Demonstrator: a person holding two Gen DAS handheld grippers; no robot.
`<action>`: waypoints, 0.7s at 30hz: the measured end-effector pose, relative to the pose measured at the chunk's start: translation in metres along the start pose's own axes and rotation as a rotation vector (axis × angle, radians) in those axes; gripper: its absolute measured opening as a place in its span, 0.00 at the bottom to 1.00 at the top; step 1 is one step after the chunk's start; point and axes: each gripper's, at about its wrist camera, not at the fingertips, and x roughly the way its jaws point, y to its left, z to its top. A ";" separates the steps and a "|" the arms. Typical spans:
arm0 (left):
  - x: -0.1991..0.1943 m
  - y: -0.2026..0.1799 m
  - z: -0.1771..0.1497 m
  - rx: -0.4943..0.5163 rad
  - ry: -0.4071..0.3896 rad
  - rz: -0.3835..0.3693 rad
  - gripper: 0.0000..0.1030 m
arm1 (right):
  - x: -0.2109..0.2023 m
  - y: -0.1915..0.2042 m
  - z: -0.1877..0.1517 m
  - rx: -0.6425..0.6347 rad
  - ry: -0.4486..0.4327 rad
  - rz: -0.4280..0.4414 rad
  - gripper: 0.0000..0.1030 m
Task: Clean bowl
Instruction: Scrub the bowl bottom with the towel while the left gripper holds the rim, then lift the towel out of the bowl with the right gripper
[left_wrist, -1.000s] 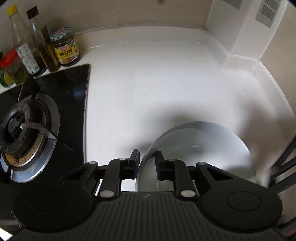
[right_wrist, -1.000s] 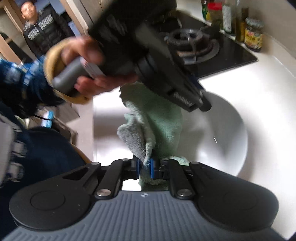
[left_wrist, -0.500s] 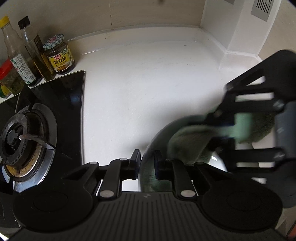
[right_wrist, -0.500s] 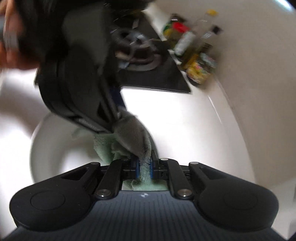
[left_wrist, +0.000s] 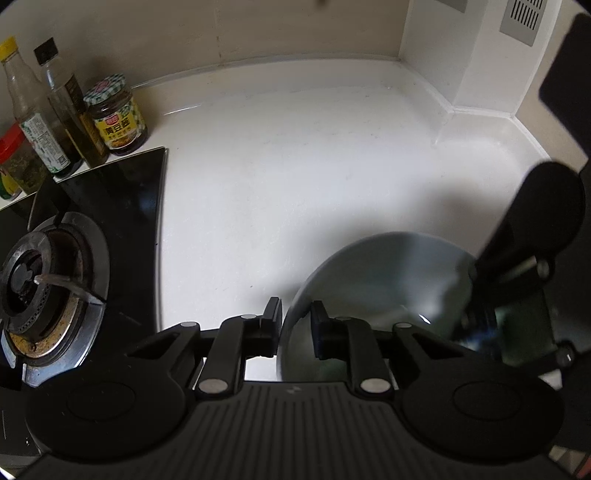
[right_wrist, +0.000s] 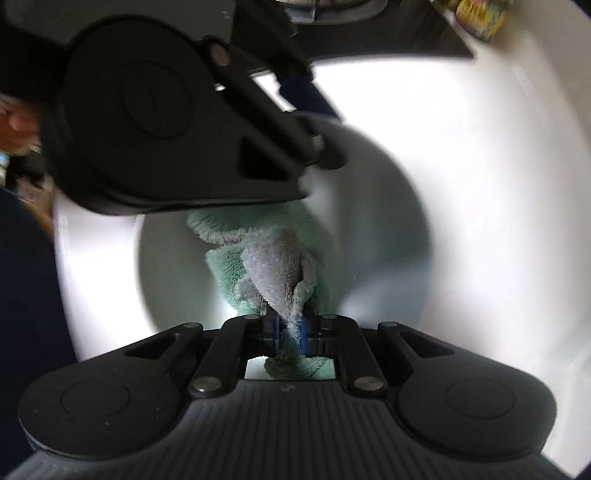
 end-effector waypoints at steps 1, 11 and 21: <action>0.001 -0.003 0.001 0.006 -0.003 0.004 0.24 | -0.002 -0.003 -0.001 0.022 -0.001 0.053 0.09; 0.004 -0.003 0.007 0.018 0.002 0.006 0.26 | -0.058 0.000 -0.048 0.147 -0.265 0.330 0.09; 0.003 0.001 0.008 -0.022 0.022 -0.016 0.21 | -0.136 0.037 -0.161 0.532 -0.780 0.066 0.08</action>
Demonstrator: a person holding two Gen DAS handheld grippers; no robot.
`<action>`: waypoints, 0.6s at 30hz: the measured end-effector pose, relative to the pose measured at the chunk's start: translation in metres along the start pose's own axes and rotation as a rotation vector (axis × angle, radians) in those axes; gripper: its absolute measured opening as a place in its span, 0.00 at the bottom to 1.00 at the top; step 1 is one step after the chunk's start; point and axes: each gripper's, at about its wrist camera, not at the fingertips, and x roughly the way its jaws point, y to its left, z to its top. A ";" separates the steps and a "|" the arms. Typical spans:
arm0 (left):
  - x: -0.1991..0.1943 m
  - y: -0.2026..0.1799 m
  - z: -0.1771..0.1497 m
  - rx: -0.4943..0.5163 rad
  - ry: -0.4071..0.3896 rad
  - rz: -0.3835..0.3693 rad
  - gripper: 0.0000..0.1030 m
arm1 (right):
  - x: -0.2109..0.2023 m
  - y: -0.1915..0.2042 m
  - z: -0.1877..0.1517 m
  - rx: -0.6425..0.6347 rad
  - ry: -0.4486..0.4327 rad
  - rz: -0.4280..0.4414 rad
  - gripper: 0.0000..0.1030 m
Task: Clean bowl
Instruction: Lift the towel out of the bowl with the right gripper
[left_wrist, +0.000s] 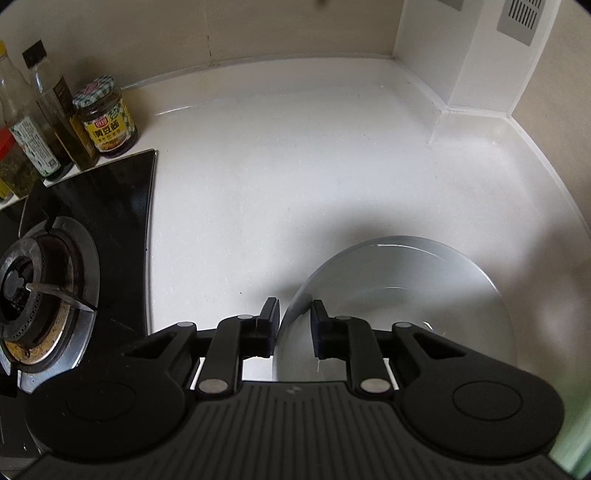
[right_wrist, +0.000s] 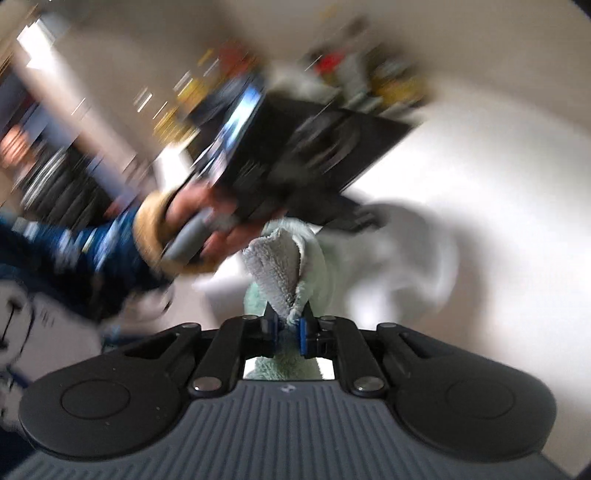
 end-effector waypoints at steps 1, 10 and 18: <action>0.000 0.000 0.000 -0.007 0.002 -0.001 0.21 | -0.008 -0.001 -0.003 0.028 -0.056 -0.062 0.08; -0.007 -0.007 -0.004 -0.013 -0.019 0.041 0.19 | 0.017 -0.019 -0.054 0.257 -0.216 -0.455 0.08; -0.031 -0.007 -0.004 -0.031 -0.100 0.074 0.11 | 0.079 -0.036 -0.079 0.296 -0.122 -0.693 0.08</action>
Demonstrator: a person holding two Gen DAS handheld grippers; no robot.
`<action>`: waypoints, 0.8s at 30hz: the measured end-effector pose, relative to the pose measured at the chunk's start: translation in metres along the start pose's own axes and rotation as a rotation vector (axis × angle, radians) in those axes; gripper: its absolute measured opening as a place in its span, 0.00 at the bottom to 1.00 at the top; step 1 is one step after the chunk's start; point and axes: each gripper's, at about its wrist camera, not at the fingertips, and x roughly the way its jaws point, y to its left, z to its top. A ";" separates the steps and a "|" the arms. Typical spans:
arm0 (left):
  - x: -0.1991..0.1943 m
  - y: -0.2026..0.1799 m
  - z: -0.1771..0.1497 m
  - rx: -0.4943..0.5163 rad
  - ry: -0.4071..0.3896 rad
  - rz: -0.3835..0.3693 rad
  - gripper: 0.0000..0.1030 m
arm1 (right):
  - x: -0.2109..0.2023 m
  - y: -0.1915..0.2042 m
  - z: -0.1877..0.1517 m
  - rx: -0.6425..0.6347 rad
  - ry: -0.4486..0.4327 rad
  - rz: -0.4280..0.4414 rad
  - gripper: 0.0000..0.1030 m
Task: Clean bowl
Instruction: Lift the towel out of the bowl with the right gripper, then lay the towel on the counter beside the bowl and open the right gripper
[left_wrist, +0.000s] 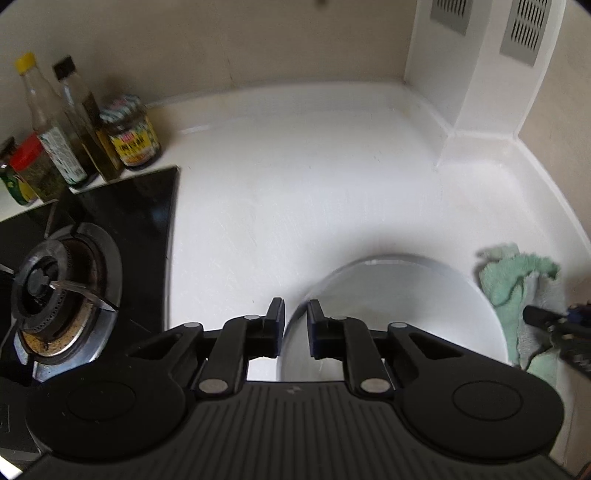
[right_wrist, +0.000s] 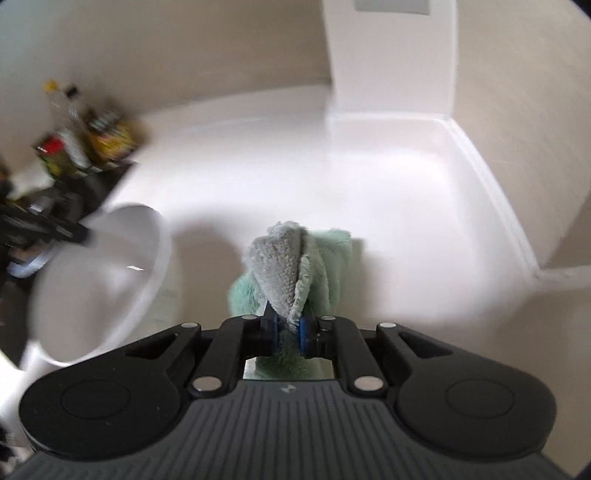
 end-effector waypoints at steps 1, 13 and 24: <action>-0.006 0.000 0.000 -0.002 -0.027 0.018 0.11 | 0.002 0.006 -0.001 -0.024 0.004 -0.035 0.08; -0.033 0.004 -0.022 -0.073 -0.105 0.034 0.11 | -0.002 0.031 -0.011 -0.061 -0.067 -0.144 0.30; -0.048 0.011 -0.042 -0.104 -0.104 0.024 0.11 | -0.054 0.041 -0.017 0.033 -0.207 -0.194 0.30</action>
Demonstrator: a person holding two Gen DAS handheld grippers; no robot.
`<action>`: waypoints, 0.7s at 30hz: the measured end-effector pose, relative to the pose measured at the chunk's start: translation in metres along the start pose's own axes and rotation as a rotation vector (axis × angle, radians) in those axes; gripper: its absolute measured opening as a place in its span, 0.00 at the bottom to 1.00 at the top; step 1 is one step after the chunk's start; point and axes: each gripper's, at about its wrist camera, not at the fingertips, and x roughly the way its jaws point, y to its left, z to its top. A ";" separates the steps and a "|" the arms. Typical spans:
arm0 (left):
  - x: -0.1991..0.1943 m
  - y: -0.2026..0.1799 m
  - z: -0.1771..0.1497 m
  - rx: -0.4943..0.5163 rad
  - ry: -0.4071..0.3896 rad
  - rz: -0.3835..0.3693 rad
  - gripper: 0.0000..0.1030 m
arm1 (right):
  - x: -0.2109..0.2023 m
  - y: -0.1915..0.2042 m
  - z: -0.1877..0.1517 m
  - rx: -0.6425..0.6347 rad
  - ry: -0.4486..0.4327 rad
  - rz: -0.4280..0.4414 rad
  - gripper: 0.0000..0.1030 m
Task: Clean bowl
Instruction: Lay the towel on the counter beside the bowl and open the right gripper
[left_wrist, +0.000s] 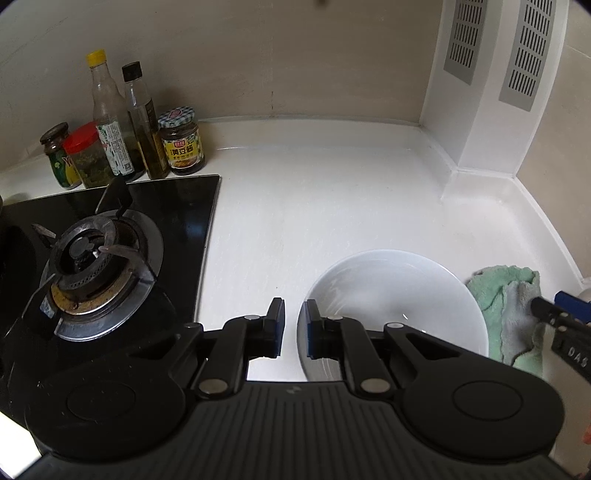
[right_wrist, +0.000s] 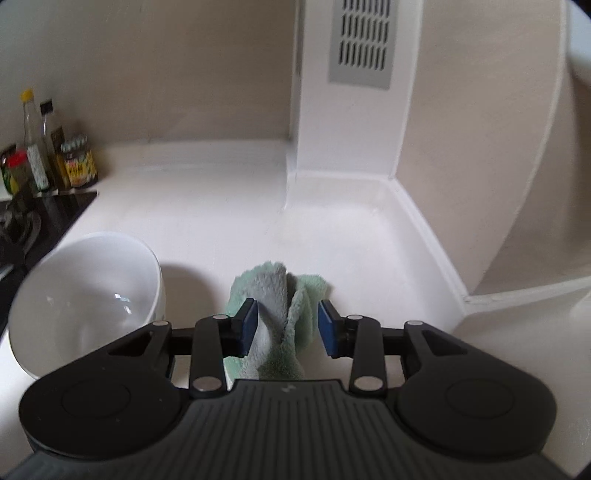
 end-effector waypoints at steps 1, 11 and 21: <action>-0.002 0.000 -0.002 0.002 0.001 -0.003 0.11 | -0.007 0.001 -0.001 0.019 -0.012 -0.005 0.30; -0.018 0.002 -0.025 0.029 0.024 -0.041 0.11 | -0.047 0.012 -0.019 0.072 -0.051 -0.032 0.30; -0.038 -0.007 -0.042 0.039 0.030 -0.054 0.11 | -0.067 0.021 -0.042 0.097 -0.041 -0.007 0.30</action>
